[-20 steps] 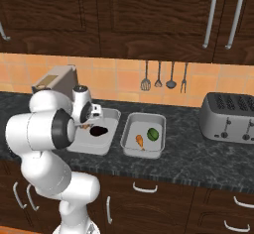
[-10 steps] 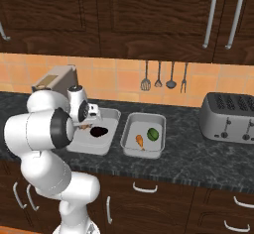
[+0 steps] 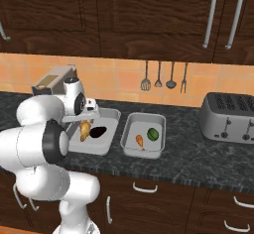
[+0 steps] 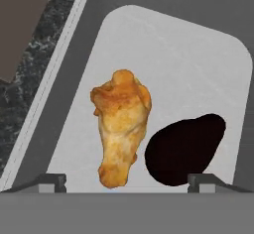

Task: Place one avocado and one chicken drumstick in each tupperware on the nearby counter, to pack two identical lunches.

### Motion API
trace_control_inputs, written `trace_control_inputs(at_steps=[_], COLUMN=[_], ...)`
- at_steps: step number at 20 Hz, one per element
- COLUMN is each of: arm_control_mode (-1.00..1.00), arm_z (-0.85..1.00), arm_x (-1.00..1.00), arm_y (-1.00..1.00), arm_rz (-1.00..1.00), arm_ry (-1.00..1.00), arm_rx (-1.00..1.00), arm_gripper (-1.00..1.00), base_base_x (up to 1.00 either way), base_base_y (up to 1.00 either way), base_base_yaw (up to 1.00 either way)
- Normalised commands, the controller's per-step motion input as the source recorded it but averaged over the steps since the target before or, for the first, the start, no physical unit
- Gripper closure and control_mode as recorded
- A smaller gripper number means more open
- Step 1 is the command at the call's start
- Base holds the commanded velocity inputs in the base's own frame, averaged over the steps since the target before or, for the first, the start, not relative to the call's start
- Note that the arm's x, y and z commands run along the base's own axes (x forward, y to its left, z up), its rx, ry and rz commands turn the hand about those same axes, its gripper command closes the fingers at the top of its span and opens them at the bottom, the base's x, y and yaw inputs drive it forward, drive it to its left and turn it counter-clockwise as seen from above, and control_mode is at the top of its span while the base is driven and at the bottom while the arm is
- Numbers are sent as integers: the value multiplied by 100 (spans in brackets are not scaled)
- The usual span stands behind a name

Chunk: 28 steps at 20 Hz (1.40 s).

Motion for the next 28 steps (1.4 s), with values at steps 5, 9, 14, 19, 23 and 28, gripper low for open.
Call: trace_control_inputs(at_steps=[5, 9, 14, 19, 23, 28], arm_control_mode=[-100, -100, -100, -100, -100, -100], arm_z=[19, 27, 29, 44, 88, 66], arm_x=[-100, -100, -83, -26, -22, -32], arm_y=[-23, -29, -22, -44, -15, -16], arm_rz=[-5, -6, -7, -14, -17, -2], arm_ry=[0, 0, 0, -1, -14, -2], arm_rx=[1, 0, 0, 0, 3, 14], arm_gripper=[-100, -100, -100, -100, -100, -100], base_base_x=[0, 0, 0, 0, 0, 0], base_base_y=[0, 0, 0, 0, 0, 0], base_base_yaw=[0, 0, 0, 0, 0, 0])
